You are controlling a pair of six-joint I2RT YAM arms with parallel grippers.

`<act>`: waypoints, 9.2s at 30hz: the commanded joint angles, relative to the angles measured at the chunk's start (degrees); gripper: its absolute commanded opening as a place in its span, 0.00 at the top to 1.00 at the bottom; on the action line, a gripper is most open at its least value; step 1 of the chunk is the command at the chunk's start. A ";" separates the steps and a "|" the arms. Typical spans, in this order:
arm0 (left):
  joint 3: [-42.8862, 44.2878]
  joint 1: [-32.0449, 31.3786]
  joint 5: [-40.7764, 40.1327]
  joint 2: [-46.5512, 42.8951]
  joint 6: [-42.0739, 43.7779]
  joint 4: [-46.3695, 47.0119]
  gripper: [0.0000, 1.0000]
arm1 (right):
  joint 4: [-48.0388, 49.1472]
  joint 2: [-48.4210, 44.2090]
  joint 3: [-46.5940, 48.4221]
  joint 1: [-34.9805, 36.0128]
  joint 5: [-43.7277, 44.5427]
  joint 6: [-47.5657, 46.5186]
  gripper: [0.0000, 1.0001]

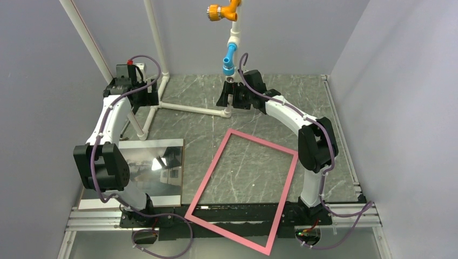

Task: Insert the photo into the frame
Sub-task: Move the distractor to the center of the board, then adjust the photo frame at the center of the board, then turn over the photo frame at the center of the board.

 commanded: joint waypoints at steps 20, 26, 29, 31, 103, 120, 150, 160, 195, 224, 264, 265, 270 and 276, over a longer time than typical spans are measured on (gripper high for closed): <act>8.14 2.98 6.79 6.84 -0.44 -6.32 0.01 | -4.60 -3.72 6.48 -1.10 2.84 1.64 0.01; 8.15 2.98 7.42 7.28 -0.25 -6.14 0.01 | -4.80 -8.65 0.98 -1.01 4.78 -0.36 0.00; 8.23 3.04 7.58 7.67 -0.16 -6.25 0.01 | -5.58 -10.48 -0.63 -1.01 5.19 -1.12 0.00; 8.43 3.16 7.50 7.96 -0.10 -6.27 0.01 | -6.03 -11.33 -1.44 -1.01 5.36 -1.51 0.00; -29.37 -36.62 14.96 -6.51 -16.80 9.08 0.14 | -11.08 -37.97 -39.85 -17.53 -3.69 3.41 0.00; -32.81 -43.98 7.51 -5.43 -16.24 11.41 0.19 | -31.86 -42.47 -42.66 -17.50 13.87 10.99 0.00; -28.20 -51.09 -6.05 0.71 -28.00 4.80 1.00 | -30.03 -43.74 -49.52 -19.44 10.28 7.14 0.00; -30.83 -51.13 -10.27 -5.38 -36.52 3.77 1.00 | -25.01 -39.32 -47.79 -15.35 8.01 7.18 0.00; -32.13 -47.65 -11.83 -15.49 -30.74 2.94 0.12 | -19.90 -18.53 -34.63 -4.99 25.19 1.46 0.34; -27.42 -58.95 11.98 -15.78 -36.02 23.14 0.03 | -34.01 -26.43 -26.23 -5.04 25.07 1.98 1.00; -8.21 -68.59 20.97 11.38 -44.59 29.08 0.34 | -42.58 -37.50 -18.98 -5.17 10.21 7.28 1.00; -8.13 -68.65 21.22 11.55 -44.74 29.40 0.36 | -42.38 -37.66 -19.09 -5.14 9.90 7.41 1.00; -7.58 -68.39 23.02 12.89 -45.28 31.17 0.43 | -41.50 -37.89 -19.68 -5.22 8.88 8.17 1.00; -7.54 -68.28 23.80 13.35 -45.65 31.85 0.65 | -40.69 -38.03 -20.75 -5.30 8.21 8.46 1.00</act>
